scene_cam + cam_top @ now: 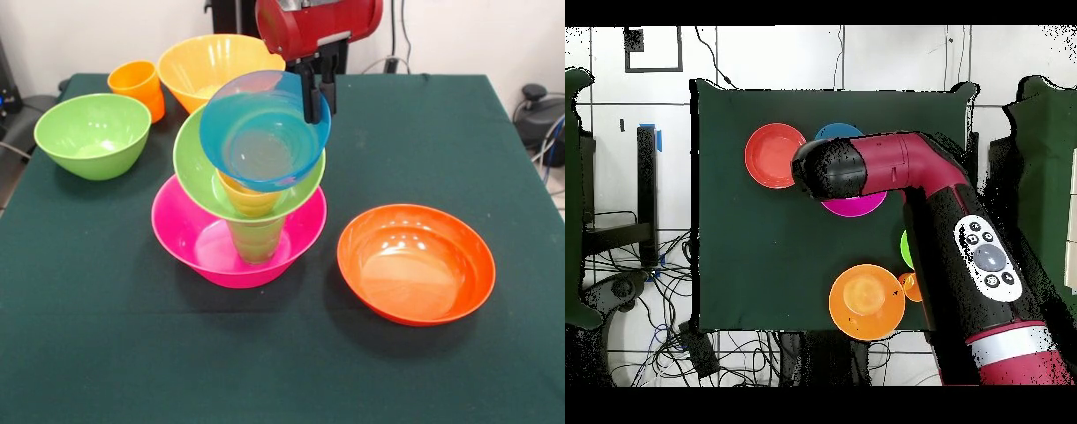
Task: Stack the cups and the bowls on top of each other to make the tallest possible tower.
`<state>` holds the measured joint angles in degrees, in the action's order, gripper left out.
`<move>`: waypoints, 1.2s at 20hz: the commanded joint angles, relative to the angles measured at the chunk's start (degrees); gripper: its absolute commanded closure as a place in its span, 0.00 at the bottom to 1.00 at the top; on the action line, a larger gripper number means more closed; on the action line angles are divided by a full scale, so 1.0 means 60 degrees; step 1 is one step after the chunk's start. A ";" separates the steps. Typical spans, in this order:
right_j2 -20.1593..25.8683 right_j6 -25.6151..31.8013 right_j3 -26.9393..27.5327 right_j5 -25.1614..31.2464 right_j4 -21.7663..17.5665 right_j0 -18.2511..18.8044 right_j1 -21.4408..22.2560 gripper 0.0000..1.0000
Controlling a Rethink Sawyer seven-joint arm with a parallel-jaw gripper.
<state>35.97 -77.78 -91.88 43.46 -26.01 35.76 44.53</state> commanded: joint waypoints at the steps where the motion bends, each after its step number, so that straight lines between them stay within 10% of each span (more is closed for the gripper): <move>1: -0.0193 0.0598 0.0089 0.0816 -0.0308 -0.0018 -0.0478 1.00; 24: -0.0081 0.1022 0.0395 0.1121 -0.0247 0.0191 -0.0702 1.00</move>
<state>35.97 -77.78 -91.81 43.46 -25.99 36.19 44.52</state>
